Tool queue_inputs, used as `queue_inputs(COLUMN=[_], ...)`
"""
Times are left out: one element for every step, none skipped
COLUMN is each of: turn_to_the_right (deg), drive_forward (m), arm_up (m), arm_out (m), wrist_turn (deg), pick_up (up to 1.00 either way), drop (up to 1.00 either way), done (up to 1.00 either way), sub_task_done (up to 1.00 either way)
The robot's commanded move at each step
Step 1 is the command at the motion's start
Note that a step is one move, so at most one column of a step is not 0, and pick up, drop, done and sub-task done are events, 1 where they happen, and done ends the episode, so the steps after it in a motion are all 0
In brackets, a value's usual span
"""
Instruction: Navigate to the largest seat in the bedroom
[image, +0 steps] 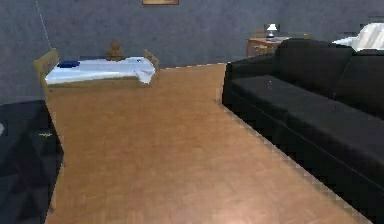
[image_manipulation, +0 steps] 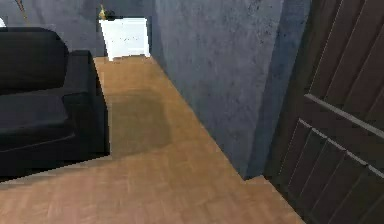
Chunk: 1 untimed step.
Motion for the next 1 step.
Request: queue_inputs(turn_to_the_right=[0.0], drive_forward=[1.0], arm_up=[0.0], arm_out=[0.0], wrist_turn=[0.0], pick_up=[0.0], drop=[0.0], done=[0.0], sub_task_done=[0.0])
